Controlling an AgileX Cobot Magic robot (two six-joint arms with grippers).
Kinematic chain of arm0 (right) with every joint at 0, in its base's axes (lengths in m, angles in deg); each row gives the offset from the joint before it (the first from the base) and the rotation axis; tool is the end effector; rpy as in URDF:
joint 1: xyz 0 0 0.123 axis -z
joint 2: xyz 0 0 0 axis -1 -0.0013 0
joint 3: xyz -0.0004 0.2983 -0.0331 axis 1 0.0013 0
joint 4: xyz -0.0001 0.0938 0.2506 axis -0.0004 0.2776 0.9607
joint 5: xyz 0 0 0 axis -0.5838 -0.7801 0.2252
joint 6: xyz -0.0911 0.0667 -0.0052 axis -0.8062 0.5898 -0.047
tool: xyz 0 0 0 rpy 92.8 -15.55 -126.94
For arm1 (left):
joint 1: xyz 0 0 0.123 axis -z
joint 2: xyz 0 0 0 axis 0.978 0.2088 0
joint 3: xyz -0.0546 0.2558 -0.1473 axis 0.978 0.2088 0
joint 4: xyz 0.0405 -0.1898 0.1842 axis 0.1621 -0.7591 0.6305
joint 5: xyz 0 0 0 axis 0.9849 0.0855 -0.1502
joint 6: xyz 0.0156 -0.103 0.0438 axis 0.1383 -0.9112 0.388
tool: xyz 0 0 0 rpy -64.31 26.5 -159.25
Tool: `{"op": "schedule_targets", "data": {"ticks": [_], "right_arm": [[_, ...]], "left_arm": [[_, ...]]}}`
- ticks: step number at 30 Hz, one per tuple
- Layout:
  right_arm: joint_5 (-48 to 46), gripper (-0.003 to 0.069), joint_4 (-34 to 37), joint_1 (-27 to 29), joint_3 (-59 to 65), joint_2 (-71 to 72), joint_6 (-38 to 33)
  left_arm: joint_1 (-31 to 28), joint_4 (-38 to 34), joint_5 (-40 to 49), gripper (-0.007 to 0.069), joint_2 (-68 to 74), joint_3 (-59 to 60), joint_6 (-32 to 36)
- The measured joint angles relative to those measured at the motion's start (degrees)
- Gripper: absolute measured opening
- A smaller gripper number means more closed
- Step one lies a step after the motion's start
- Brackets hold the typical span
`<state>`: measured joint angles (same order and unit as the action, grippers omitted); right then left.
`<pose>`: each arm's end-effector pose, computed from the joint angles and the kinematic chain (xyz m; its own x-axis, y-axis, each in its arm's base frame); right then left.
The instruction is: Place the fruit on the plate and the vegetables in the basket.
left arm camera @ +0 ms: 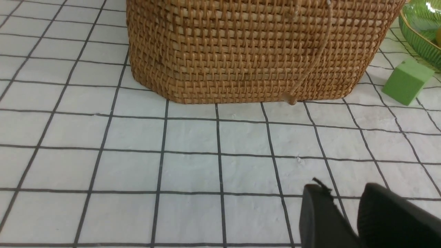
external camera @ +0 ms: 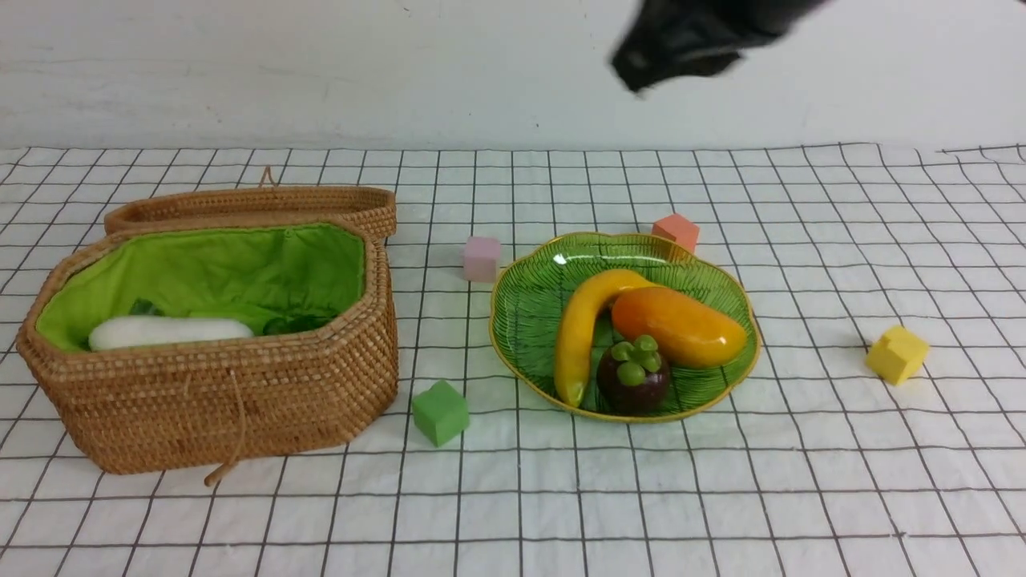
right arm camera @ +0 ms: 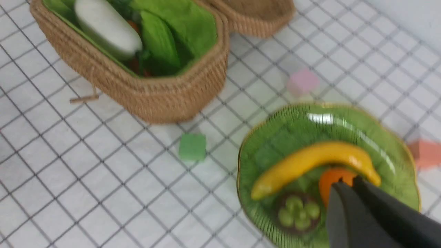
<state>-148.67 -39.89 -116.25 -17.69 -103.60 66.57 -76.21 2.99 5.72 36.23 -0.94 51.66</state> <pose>0.3110 0.1823 0.4547 -0.4608 -0.5065 -0.7288 -0.7177 0.6957 -0.0297 0.0737 -0.0084 0.1616 -0.3207 -0.1219 -0.9393 0.0393 0.9891 -0.1418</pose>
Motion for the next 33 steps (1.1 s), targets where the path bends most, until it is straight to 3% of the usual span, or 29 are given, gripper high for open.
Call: {"op": "schedule_targets", "data": {"ticks": [5,11,19,24,31,33], "right_arm": [[1.54,-0.0008,0.0,4.77,21.46,12.64,2.84],[4.15,-0.0008,2.03,5.38,37.66,22.26,8.48],[-2.72,-0.0006,3.34,5.38,44.37,27.53,11.58],[-3.43,-0.0003,0.19,6.01,44.87,28.35,10.98],[15.38,0.0,-1.35,14.99,56.5,43.54,16.74],[25.65,0.0001,-2.84,19.55,66.19,54.61,18.8]], "left_arm": [[0.0,0.0,0.0,0.0179,0.0,0.0,0.0],[0.0,0.0,0.0,0.0179,0.0,0.0,0.0],[0.0,0.0,0.0,0.0181,0.0,0.0,0.0],[0.0,0.0,0.0,0.0185,0.0,0.0,0.0],[0.0,0.0,0.0,0.0192,0.0,0.0,0.0],[0.0,0.0,0.0,0.0196,0.0,0.0,0.0]]}}
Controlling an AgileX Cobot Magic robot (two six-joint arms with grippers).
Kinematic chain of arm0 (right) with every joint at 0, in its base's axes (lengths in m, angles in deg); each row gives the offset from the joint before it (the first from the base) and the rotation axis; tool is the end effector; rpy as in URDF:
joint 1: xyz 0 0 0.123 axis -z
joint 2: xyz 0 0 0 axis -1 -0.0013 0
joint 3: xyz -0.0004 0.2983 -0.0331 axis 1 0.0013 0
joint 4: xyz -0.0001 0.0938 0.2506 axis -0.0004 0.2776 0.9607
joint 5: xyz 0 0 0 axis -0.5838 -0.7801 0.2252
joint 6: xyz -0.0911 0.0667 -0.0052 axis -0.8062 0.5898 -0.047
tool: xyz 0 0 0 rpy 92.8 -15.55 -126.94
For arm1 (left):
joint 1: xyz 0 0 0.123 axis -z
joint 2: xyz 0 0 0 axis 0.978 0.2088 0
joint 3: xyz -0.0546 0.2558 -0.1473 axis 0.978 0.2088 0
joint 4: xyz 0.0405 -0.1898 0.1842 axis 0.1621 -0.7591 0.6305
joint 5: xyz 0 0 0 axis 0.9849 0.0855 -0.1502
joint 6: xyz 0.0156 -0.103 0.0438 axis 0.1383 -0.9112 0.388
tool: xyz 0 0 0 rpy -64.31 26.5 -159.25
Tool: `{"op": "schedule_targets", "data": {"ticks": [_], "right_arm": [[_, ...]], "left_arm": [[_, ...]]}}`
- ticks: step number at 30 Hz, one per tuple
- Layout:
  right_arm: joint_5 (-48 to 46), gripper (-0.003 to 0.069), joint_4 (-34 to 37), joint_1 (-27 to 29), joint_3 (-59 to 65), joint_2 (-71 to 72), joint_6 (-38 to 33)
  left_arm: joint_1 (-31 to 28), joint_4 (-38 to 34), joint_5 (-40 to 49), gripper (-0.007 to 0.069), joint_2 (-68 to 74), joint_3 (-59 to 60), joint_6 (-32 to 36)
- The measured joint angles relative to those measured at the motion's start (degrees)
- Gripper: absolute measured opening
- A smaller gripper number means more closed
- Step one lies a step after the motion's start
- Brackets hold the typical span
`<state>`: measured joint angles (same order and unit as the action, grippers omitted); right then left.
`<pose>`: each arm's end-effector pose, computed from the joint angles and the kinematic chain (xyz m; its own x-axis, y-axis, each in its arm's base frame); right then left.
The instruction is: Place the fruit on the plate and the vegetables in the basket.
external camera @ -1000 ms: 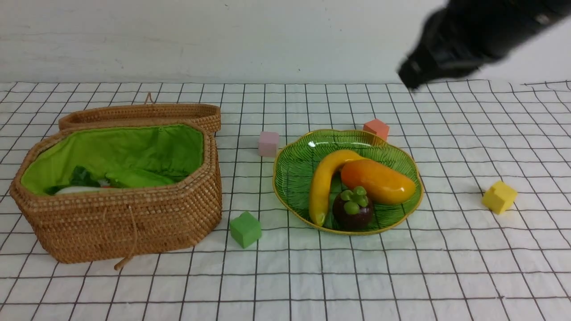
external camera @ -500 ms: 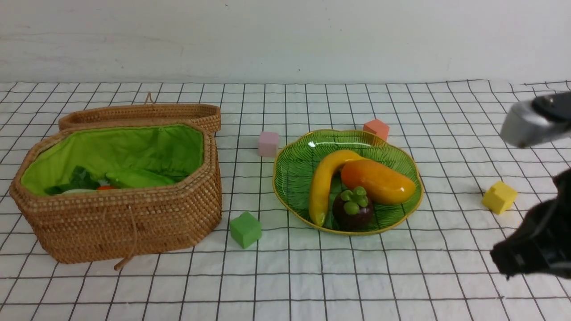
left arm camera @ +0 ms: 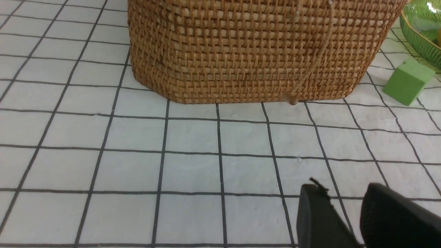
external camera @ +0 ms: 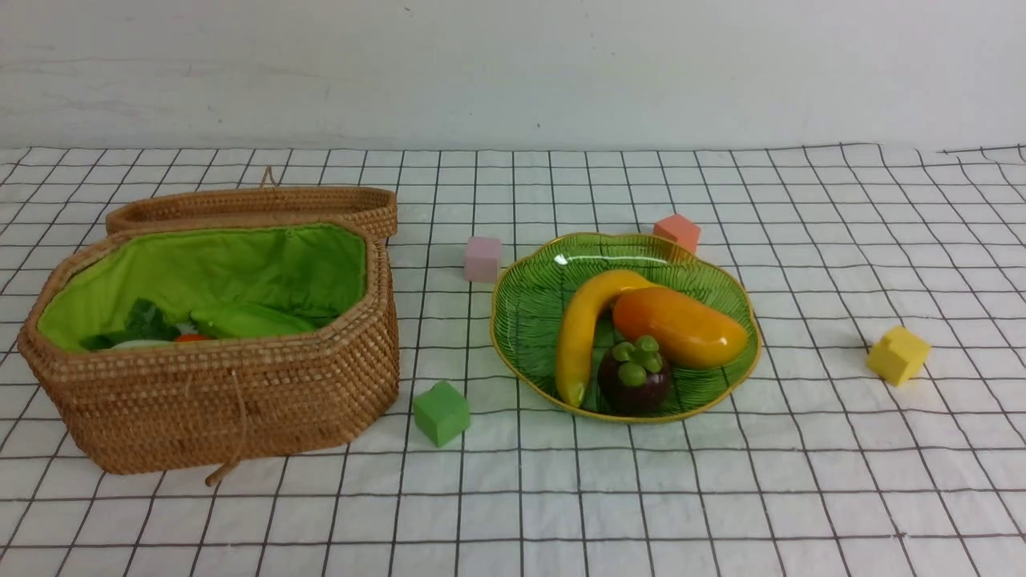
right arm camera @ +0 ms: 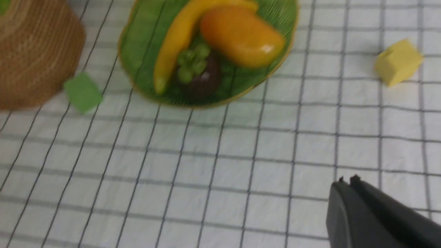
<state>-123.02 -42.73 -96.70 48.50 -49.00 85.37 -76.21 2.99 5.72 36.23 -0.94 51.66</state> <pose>0.1337 0.0304 0.3294 -0.5295 0.0549 -0.8465 -0.1646 0.9723 0.1660 0.0737 -0.0084 0.1616 -0.3207 -0.1219 -0.9393 0.0393 0.9891 -0.1418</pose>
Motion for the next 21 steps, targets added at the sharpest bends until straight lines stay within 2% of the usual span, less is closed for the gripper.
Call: {"op": "schedule_targets", "data": {"ticks": [5,10,16,21], "right_arm": [[14.94,0.0003,-3.16,7.24,21.92,18.42,0.45],[19.71,0.0005,-3.57,11.62,38.34,32.61,0.52],[17.38,0.0012,-3.82,14.34,39.67,35.83,0.69],[17.38,0.0016,-3.82,14.41,39.67,35.83,0.69]], "left_arm": [[0.0,0.0,0.0,0.02,0.0,0.0,0.0],[0.0,0.0,0.0,0.02,0.0,0.0,0.0],[0.0,-0.06,0.09,0.0203,0.0,0.0,0.0],[0.0,-0.06,0.03,0.0206,0.0,0.0,0.0]]}}
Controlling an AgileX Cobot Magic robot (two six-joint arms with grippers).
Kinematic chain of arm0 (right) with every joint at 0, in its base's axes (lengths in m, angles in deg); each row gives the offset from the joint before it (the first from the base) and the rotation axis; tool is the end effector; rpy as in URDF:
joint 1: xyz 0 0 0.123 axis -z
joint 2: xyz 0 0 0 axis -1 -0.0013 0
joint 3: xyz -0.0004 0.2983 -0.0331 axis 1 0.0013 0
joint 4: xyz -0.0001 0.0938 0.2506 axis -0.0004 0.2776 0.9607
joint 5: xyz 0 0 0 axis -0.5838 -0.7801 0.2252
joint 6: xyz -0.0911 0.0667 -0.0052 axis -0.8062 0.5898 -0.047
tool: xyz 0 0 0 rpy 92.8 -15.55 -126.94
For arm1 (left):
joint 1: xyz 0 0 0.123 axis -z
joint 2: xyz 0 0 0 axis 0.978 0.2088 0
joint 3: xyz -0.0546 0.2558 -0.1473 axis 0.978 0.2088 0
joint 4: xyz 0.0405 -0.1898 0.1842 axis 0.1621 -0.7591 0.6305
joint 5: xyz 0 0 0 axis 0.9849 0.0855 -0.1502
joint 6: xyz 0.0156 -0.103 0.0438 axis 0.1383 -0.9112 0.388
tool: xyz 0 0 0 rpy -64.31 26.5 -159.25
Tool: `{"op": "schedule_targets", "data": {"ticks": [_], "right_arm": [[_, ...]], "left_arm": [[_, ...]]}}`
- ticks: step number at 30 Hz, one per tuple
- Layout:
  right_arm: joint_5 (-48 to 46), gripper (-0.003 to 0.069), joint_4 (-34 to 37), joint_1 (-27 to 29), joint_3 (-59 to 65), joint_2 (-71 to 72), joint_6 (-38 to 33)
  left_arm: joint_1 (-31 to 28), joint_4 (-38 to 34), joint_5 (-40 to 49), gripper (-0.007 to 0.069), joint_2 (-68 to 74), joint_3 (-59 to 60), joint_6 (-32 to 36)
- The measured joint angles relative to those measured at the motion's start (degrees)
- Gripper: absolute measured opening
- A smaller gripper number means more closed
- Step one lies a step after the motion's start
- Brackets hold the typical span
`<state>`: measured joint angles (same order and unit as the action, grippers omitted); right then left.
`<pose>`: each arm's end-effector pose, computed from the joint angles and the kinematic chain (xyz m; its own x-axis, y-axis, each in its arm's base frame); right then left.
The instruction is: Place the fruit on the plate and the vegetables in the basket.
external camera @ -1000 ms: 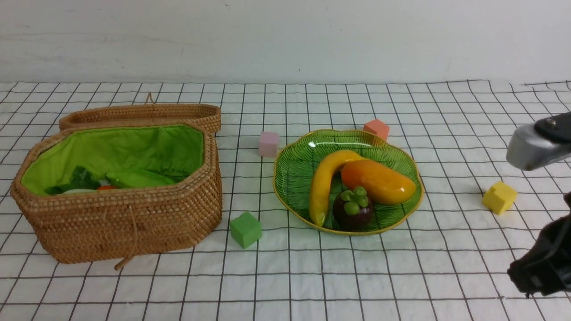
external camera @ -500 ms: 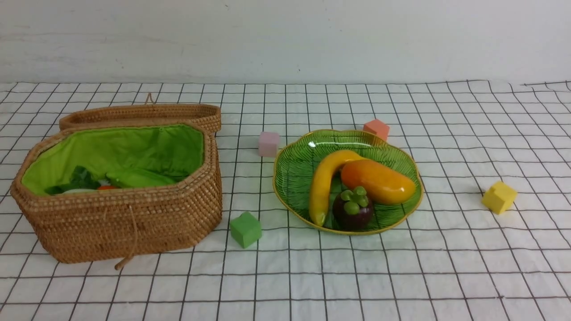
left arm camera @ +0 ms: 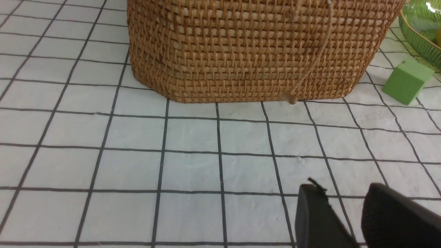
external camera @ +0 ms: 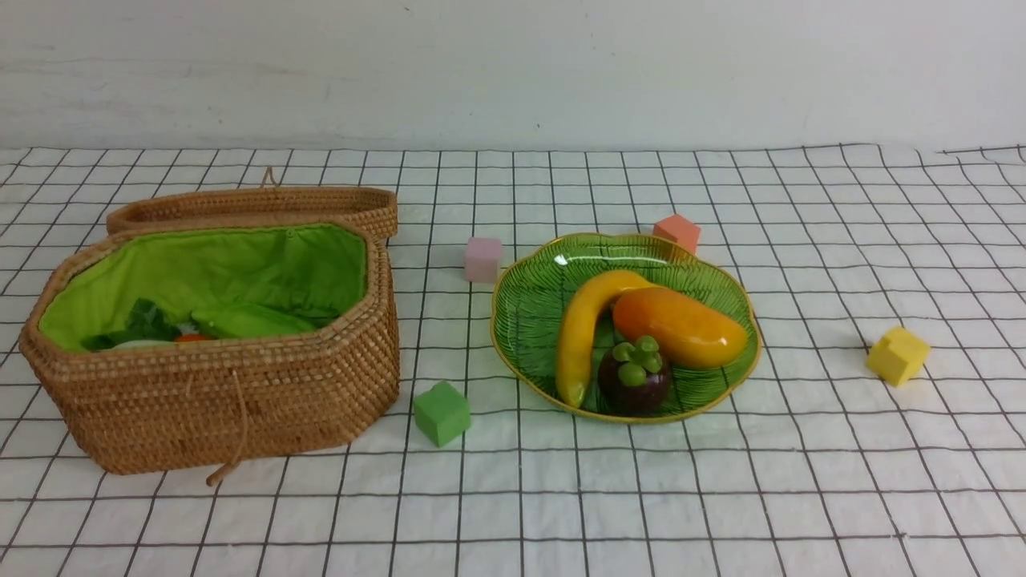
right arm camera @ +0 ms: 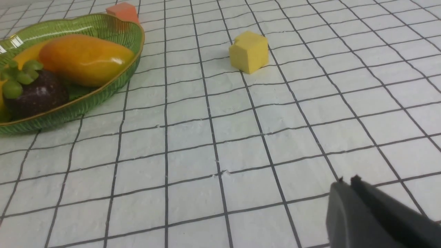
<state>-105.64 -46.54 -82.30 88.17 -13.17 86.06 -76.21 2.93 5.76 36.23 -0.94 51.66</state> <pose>0.0739 -0.0040 0.1674 -0.2883 0.1386 -0.9474 0.1135 0.9874 0.1099 0.0737 -0.0084 0.1616 -0.3214 -0.1228 -0.9389 0.0394 0.9890 -0.1428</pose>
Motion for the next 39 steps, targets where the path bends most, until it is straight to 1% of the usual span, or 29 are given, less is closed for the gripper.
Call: {"op": "schedule_targets", "data": {"ticks": [39], "right_arm": [[0.07,0.0059,0.0,-0.74,0.0,0.0,0.16]], "left_arm": [[0.0,0.0,0.0,0.0239,0.0,0.0,0.0]]}}
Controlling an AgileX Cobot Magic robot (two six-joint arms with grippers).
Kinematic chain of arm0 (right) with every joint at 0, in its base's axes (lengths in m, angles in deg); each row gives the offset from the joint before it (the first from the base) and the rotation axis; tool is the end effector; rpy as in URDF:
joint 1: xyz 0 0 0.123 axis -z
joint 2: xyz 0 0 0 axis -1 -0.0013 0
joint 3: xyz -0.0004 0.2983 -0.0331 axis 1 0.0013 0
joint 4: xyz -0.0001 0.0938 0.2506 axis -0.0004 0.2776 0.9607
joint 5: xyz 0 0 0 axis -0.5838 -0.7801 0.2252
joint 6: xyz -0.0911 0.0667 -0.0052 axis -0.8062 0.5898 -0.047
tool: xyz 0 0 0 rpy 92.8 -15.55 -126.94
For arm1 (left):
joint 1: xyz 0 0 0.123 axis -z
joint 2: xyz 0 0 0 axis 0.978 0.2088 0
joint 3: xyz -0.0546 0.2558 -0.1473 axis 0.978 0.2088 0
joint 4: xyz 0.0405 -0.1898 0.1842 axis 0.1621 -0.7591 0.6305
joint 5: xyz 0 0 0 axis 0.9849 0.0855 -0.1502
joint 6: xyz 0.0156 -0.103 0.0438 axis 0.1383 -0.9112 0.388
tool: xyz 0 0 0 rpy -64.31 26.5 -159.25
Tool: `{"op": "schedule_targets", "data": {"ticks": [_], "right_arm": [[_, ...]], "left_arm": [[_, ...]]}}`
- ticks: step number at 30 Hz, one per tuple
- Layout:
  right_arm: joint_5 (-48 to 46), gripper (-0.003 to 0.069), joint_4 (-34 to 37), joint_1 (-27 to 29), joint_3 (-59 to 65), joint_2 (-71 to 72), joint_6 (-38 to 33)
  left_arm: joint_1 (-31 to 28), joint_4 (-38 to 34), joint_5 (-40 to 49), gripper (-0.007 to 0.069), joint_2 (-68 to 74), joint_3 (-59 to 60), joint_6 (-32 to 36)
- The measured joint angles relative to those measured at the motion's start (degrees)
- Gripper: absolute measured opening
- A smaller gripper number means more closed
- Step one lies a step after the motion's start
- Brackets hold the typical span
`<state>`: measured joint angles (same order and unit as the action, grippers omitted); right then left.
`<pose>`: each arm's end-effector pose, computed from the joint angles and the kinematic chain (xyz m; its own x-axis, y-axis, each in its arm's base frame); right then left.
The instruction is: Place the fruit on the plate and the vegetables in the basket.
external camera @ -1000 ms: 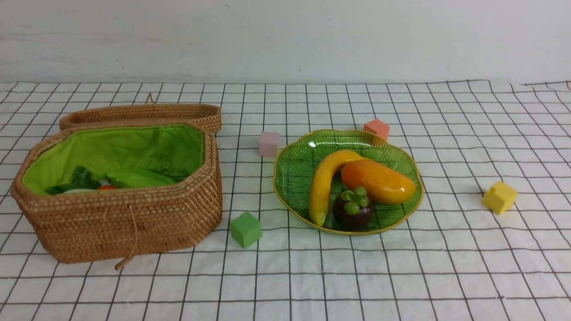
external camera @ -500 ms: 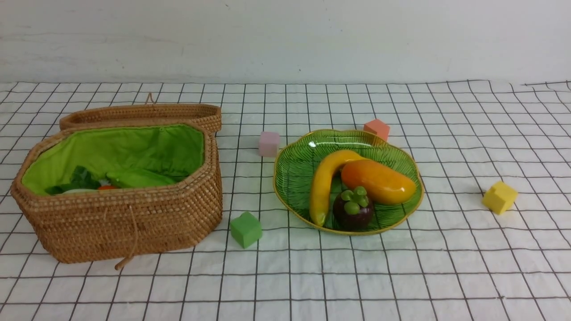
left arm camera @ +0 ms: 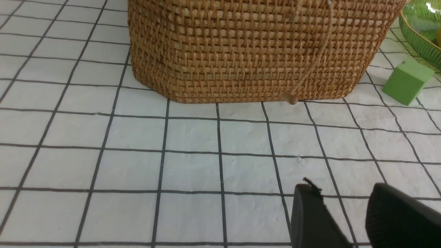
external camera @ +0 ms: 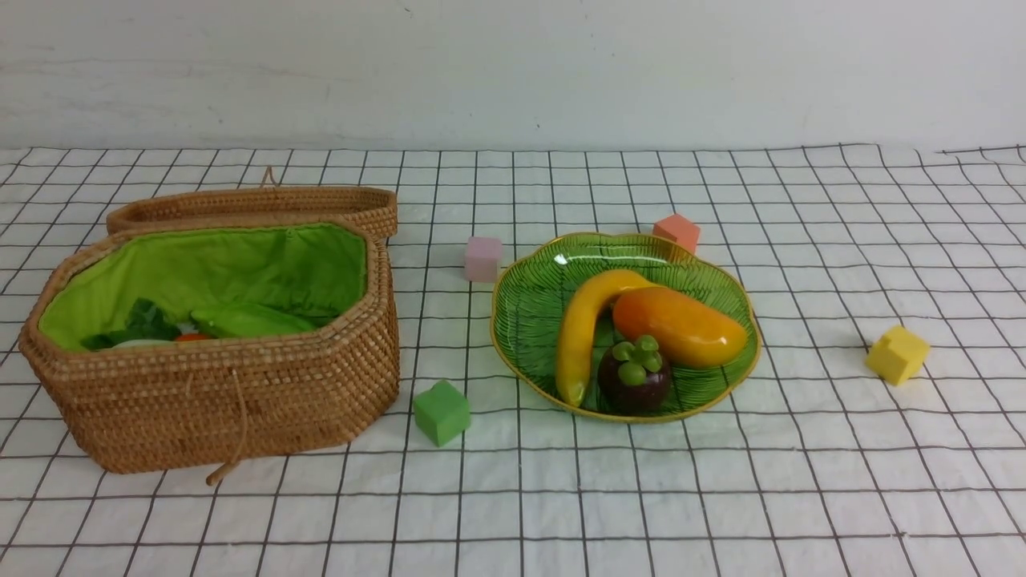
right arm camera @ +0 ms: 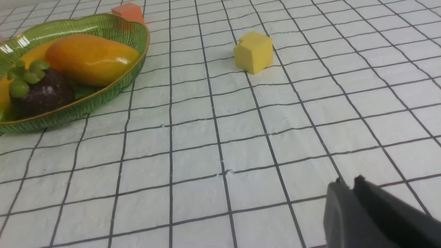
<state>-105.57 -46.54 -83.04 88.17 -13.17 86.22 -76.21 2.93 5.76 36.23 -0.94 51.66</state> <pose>0.0740 -0.0031 0.1675 -0.2887 0.1375 -0.9475 0.1016 0.9884 0.1125 0.0737 -0.0084 0.1616 -0.3214 -0.1228 -0.9389 0.0394 0.9890 -0.1428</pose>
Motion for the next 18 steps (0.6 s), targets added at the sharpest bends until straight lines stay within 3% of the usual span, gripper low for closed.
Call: {"op": "schedule_targets", "data": {"ticks": [18], "right_arm": [[0.05,0.0086,0.0,0.0,0.0,0.0,0.01]], "left_arm": [[0.0,0.0,0.0,0.0239,0.0,0.0,0.0]]}}
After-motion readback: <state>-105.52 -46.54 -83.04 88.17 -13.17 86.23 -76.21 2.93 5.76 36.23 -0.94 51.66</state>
